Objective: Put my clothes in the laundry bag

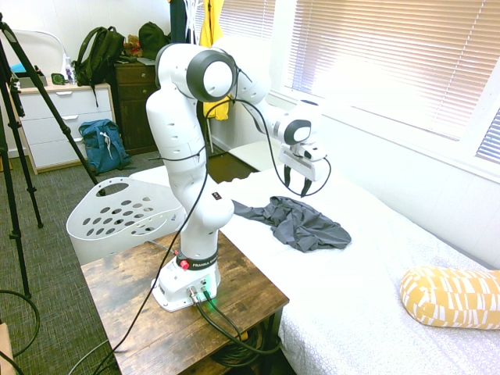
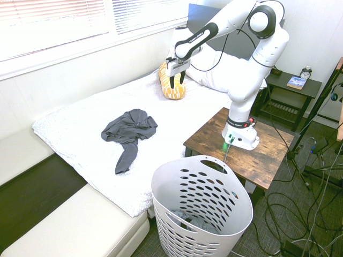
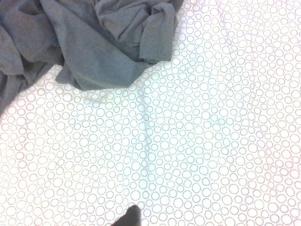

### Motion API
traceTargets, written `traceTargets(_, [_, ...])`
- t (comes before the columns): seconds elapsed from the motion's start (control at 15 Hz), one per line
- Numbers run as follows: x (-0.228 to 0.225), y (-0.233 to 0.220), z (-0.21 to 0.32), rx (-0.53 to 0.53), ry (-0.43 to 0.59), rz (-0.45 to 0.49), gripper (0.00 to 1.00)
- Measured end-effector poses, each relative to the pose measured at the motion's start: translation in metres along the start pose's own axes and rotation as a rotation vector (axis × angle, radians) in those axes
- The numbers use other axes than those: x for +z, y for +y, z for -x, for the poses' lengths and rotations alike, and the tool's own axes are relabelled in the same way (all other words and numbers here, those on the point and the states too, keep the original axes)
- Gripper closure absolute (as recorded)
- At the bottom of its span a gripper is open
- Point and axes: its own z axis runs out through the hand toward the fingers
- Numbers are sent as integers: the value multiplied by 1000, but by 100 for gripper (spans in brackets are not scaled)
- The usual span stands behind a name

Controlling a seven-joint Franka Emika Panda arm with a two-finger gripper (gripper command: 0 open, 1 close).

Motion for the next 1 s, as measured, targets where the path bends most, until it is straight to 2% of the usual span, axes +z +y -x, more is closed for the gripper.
traceTargets(0.2, [-4,-7,-2,-7,12,-11,0])
traceTargets(0.47, [-17,-83,-17,-82,76,-67,0])
traceTargets(0.8, [47,-216,-2,-155,63,-83,0])
traceTargets(1.0, [107,-281,11,-197,59,-74,0])
